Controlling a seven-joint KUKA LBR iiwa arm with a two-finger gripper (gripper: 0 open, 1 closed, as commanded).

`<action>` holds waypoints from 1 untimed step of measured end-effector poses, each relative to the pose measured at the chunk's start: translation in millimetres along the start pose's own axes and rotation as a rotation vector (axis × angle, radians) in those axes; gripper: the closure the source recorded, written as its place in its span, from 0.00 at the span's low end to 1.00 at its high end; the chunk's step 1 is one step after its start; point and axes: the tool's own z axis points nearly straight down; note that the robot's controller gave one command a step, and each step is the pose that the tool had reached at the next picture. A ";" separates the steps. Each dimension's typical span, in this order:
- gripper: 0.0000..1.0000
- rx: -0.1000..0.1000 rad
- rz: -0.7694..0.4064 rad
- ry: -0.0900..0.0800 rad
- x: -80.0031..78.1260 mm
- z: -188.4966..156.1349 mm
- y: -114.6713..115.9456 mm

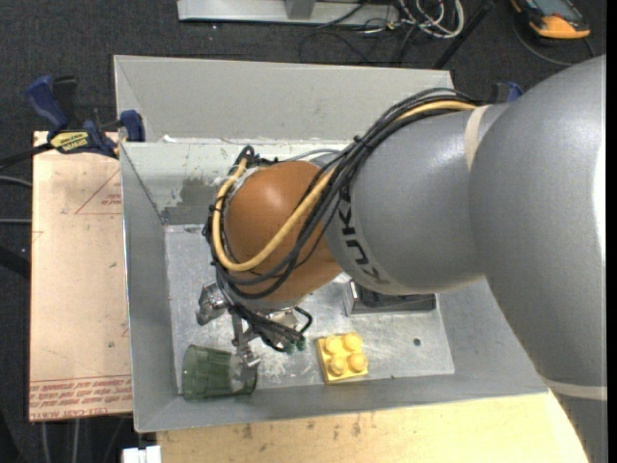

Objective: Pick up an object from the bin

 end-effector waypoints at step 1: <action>1.00 0.006 -0.004 -0.005 -2.1 51.1 6.2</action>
Offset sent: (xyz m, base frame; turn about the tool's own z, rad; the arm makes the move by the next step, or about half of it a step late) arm 0.0000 0.0000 0.0000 0.0000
